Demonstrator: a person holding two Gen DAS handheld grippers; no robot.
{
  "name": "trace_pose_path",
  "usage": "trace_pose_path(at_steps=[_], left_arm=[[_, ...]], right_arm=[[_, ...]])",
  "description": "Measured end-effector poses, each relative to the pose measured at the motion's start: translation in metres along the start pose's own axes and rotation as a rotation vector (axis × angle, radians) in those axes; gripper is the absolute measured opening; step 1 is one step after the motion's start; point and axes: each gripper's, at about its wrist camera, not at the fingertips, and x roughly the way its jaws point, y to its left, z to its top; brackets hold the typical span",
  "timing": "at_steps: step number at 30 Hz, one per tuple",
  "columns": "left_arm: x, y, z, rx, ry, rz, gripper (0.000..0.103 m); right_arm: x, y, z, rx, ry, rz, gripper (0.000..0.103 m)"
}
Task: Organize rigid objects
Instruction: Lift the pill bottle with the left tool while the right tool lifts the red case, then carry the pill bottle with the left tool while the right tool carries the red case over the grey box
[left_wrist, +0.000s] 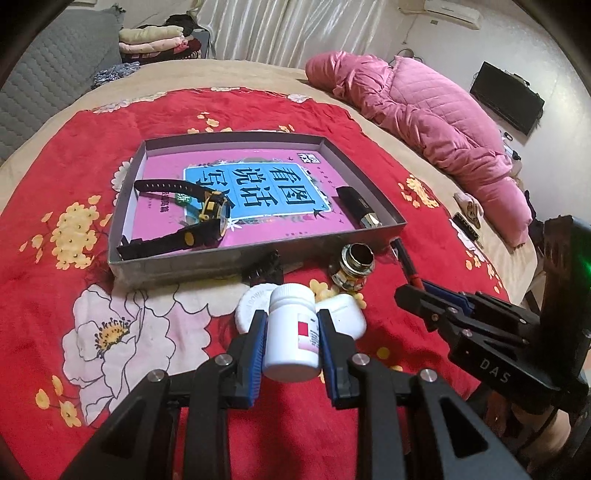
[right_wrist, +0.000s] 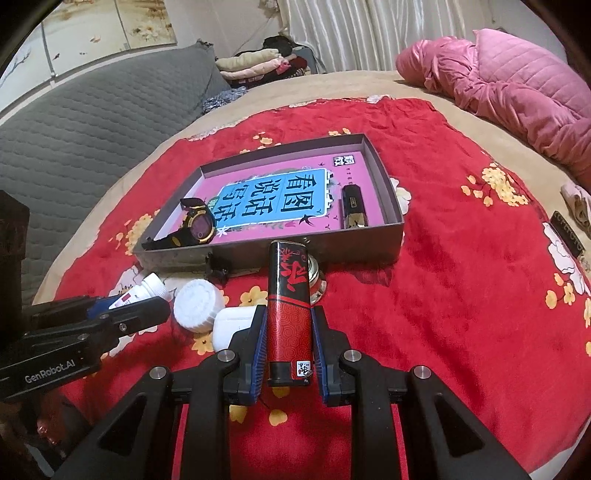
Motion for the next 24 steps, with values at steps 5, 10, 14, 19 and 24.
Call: trace_pose_path(at_steps=[5, 10, 14, 19, 24], left_arm=[[0.003, -0.001, 0.007, -0.012, -0.012, -0.001, 0.027], [0.004, -0.003, 0.012, -0.022, -0.031, 0.001, 0.027], [0.008, 0.0, 0.017, -0.038, -0.035, 0.003, 0.027], [0.013, 0.001, 0.023, -0.046, -0.043, 0.011, 0.027], [0.015, 0.001, 0.034, -0.044, -0.064, 0.022, 0.027]], right_arm=[[0.001, -0.001, 0.004, -0.001, -0.008, 0.001, 0.023], [0.001, -0.002, 0.009, 0.001, -0.016, 0.004, 0.023], [0.003, -0.003, 0.014, 0.002, -0.024, 0.005, 0.023], [0.005, -0.006, 0.02, 0.008, -0.033, 0.006, 0.023], [0.008, -0.006, 0.032, 0.0, -0.051, 0.008, 0.023]])
